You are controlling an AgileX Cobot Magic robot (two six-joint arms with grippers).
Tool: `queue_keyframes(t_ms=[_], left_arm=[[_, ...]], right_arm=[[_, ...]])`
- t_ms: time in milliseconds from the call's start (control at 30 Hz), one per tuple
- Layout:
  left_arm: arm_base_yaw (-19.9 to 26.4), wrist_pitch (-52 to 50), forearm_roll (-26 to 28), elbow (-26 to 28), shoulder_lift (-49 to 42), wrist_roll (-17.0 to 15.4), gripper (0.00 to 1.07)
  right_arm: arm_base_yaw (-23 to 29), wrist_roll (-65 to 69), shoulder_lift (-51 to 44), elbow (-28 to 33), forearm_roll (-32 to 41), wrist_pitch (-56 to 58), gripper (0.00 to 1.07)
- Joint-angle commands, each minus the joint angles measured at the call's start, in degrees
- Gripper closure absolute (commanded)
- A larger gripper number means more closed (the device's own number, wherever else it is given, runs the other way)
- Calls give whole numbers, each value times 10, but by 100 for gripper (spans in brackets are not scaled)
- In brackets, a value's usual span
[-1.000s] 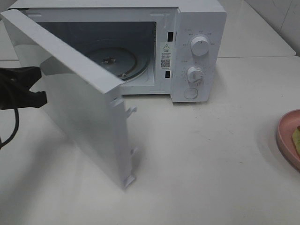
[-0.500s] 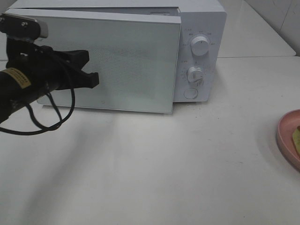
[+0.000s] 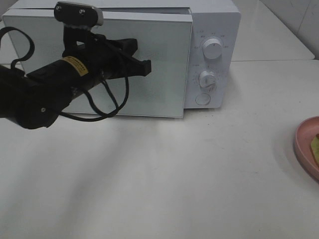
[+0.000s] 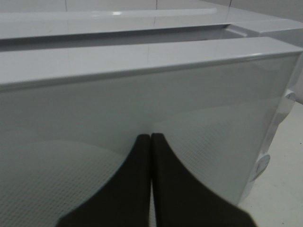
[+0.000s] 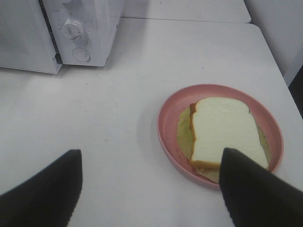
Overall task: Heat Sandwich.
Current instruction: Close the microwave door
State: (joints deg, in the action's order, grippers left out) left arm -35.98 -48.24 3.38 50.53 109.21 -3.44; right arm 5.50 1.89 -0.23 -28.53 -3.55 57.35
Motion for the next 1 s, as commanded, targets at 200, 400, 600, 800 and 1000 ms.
queue_keyframes(t_ms=[200, 400, 600, 800, 1000], left_arm=[[-15, 41, 10, 86, 42, -5, 107], [-15, 55, 10, 121, 59, -4, 107], [-13, 87, 22, 175, 95, -4, 107], [-13, 85, 23, 181, 96, -4, 107], [-13, 85, 22, 181, 96, -4, 107]], right_arm=[[-3, 1, -16, 1, 0, -3, 31], [-3, 1, -16, 1, 0, -3, 31], [-3, 1, -16, 1, 0, -3, 31], [-3, 1, -16, 1, 0, -3, 31], [-3, 1, -16, 1, 0, -3, 31]])
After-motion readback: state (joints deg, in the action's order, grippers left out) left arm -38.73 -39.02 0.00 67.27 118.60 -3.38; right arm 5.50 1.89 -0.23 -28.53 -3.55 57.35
